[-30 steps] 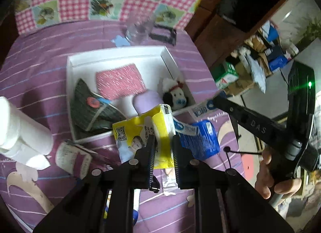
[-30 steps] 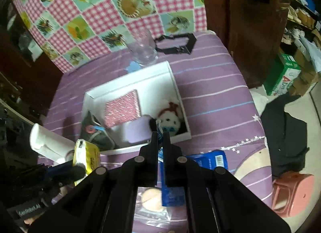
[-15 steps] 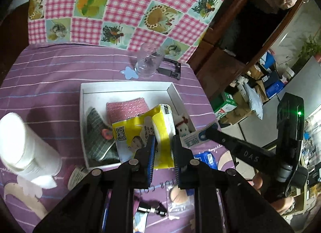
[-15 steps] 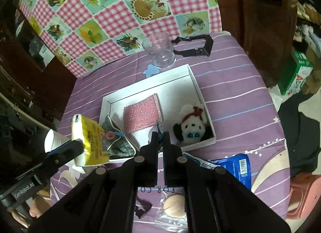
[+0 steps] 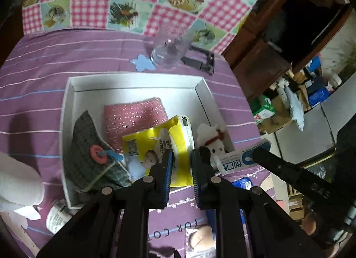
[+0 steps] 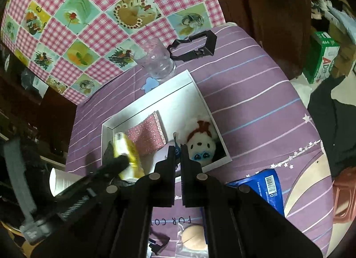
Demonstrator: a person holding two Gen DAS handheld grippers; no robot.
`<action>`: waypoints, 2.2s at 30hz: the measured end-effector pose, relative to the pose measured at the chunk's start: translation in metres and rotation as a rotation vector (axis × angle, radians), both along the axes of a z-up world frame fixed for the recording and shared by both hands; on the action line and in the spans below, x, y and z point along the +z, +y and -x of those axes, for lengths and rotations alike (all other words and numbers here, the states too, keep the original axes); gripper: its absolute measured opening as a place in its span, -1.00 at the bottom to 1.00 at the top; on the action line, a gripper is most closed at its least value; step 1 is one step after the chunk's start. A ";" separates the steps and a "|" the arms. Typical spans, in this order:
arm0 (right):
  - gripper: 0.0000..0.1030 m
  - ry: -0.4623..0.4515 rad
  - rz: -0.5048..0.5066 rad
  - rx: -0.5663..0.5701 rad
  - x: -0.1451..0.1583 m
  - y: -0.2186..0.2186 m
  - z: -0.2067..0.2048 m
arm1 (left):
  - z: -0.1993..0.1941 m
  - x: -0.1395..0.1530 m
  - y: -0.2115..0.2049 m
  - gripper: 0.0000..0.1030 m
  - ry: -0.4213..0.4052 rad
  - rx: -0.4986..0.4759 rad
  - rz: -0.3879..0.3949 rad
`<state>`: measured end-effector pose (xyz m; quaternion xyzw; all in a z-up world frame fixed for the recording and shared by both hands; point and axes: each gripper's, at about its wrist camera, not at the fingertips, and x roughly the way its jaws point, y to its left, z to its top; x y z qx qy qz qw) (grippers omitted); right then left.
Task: Organize soft objects
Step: 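Lower the yellow packet into the box with the left tool while the right lowers the tube in, then open both tools and withdraw them from the box toward the blue bag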
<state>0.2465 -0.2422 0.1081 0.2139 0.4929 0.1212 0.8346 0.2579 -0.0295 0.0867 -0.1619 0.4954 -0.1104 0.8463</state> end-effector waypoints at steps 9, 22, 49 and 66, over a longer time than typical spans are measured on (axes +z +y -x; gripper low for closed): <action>-0.90 0.005 -0.020 -0.017 -0.005 -0.003 -0.004 | -0.020 -0.043 -0.019 -0.64 0.043 -0.017 0.048; -0.90 -0.013 -0.029 0.020 -0.003 0.007 -0.005 | 0.000 0.005 0.032 0.33 -0.085 0.048 0.033; -0.62 -0.008 -0.010 0.087 -0.043 0.055 -0.026 | 0.010 0.016 0.045 0.33 -0.158 0.088 -0.071; -0.21 0.047 -0.026 -0.019 -0.037 0.023 -0.024 | 0.022 0.024 0.044 0.33 -0.213 0.165 -0.156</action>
